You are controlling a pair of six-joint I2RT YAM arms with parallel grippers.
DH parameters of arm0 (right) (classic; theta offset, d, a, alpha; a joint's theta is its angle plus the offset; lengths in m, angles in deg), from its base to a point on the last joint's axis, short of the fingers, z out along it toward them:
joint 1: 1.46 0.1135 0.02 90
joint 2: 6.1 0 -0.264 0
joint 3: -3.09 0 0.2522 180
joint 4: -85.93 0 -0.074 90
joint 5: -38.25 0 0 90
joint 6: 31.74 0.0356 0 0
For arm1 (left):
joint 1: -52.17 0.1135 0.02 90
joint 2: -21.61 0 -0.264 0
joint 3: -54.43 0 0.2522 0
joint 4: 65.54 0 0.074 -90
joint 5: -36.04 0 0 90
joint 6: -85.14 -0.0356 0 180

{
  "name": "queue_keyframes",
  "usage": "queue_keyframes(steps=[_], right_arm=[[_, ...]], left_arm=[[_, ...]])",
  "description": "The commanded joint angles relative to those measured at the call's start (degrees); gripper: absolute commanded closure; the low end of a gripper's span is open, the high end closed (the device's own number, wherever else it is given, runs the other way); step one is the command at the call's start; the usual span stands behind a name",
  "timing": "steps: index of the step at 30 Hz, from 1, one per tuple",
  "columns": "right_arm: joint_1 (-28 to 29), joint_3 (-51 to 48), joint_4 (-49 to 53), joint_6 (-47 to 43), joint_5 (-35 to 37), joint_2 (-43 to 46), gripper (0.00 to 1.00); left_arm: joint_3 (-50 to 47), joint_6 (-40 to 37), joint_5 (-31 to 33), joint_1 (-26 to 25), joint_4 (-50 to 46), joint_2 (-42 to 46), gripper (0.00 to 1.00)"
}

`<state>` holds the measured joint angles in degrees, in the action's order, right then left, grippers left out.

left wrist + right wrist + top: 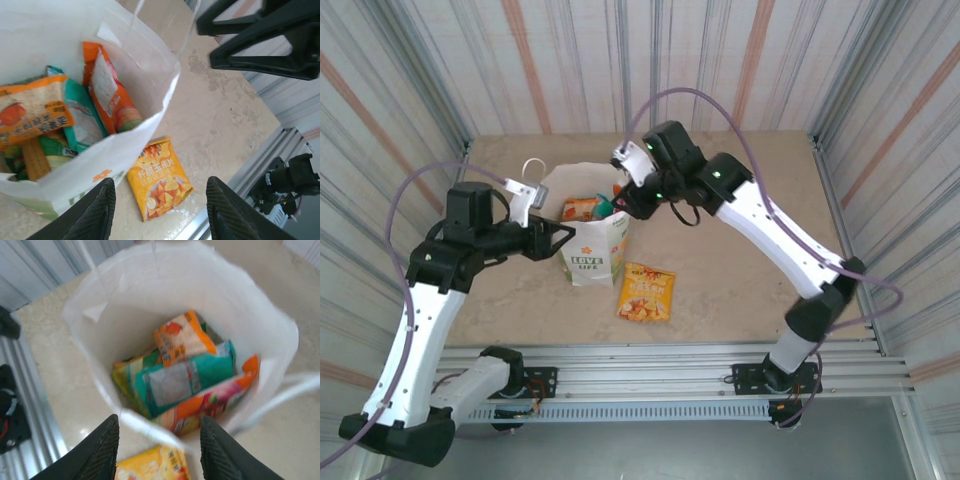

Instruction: Place the snacks into the paper bag

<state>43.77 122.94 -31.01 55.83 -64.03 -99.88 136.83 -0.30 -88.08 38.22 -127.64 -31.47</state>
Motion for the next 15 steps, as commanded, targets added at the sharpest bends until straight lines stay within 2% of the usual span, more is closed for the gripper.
queue_keyframes(steps=[1,6,10,15], right_arm=[[-0.5,-8.6,-2.9,9.6,0.7,7.7,0.53],[-1.4,-23.6,-6.4,20.0,0.2,16.4,0.52],[-2.0,-36.8,-13.7,30.2,-3.4,21.0,0.52],[-4.4,-48.7,-15.6,37.0,-6.4,21.5,0.51]], left_arm=[[-3.4,3.0,-1.0,-2.4,1.5,2.1,0.48],[-9.2,6.6,0.5,-5.9,1.6,4.4,0.49],[-14.2,10.4,1.3,-8.9,3.1,6.7,0.52],[-22.0,17.5,6.4,-17.5,7.1,9.5,0.54]])
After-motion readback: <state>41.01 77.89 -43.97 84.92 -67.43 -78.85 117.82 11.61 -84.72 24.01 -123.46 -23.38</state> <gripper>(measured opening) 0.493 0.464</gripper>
